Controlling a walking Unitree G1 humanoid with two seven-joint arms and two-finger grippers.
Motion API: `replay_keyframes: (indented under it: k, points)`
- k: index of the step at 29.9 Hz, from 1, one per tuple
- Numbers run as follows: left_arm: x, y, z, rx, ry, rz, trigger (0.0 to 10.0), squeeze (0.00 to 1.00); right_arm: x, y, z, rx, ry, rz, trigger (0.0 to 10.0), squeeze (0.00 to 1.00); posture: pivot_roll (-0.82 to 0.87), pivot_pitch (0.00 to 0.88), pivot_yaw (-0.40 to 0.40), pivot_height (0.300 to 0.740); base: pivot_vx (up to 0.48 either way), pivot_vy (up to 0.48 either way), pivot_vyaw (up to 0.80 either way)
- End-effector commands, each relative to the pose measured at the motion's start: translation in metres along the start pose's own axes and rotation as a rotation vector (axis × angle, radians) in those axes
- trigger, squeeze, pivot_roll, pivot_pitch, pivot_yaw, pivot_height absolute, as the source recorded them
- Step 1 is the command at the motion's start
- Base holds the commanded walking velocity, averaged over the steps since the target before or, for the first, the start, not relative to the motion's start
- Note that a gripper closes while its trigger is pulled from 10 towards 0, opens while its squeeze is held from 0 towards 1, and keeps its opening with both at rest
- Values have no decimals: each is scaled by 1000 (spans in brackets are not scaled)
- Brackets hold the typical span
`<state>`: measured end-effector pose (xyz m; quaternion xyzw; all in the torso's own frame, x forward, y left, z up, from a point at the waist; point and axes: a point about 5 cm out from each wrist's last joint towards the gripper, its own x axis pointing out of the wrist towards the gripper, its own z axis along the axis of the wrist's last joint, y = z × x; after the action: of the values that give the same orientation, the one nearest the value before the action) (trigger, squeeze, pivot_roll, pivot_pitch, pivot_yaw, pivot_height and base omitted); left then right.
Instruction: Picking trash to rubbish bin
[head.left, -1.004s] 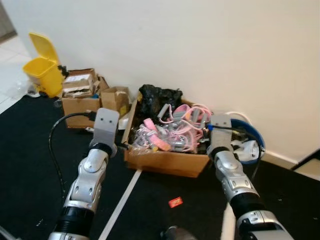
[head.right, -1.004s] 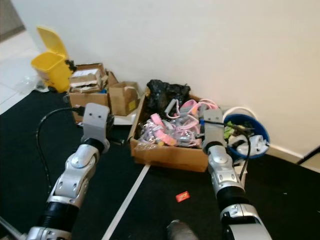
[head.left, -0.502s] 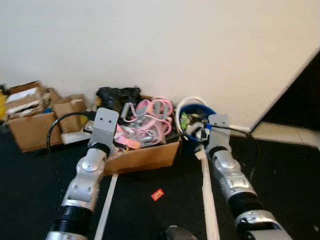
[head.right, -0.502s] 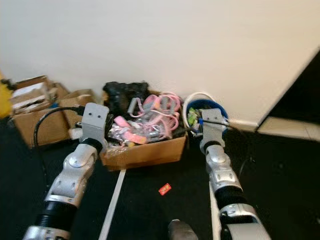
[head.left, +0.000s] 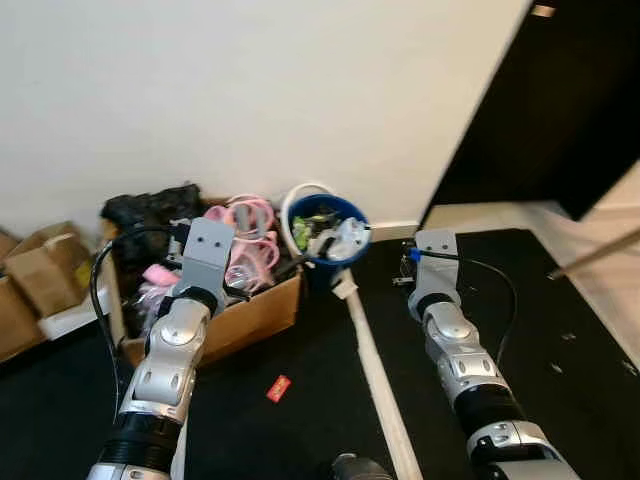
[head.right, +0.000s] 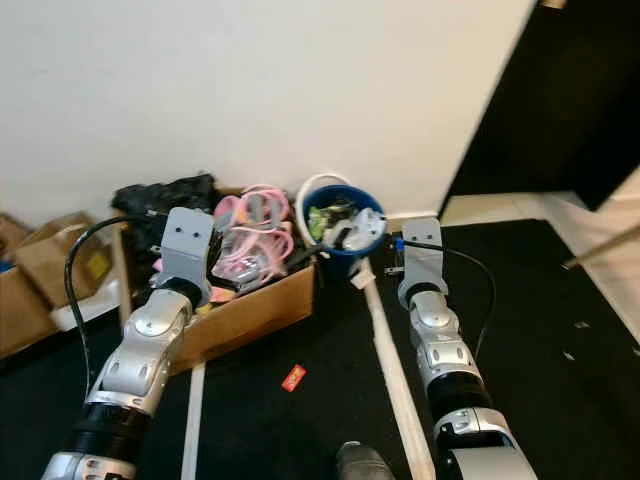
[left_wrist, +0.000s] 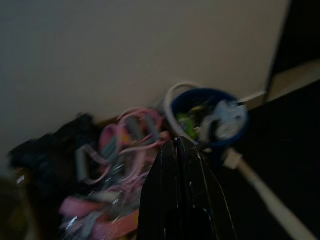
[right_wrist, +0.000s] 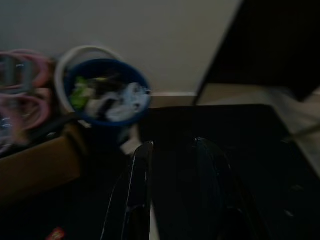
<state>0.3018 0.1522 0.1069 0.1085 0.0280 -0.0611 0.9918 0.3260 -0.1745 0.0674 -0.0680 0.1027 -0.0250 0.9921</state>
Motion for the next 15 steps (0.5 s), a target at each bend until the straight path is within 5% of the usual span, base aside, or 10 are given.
replay_keyframes:
  k: [1, 15]
  points:
    - [-1, 0, -3, 2, 9, 4, 10000, 0, -1, 2, -6, 3, 32, 6, 10000, 0, 50, 9, -35, 740, 0, 0, -800]
    - [-2, -3, -4, 4, 6, 0, 10000, 0, -2, 1, -7, -19, 30, 11, 10000, 0, 43, 1, -41, 740, 0, 0, -800]
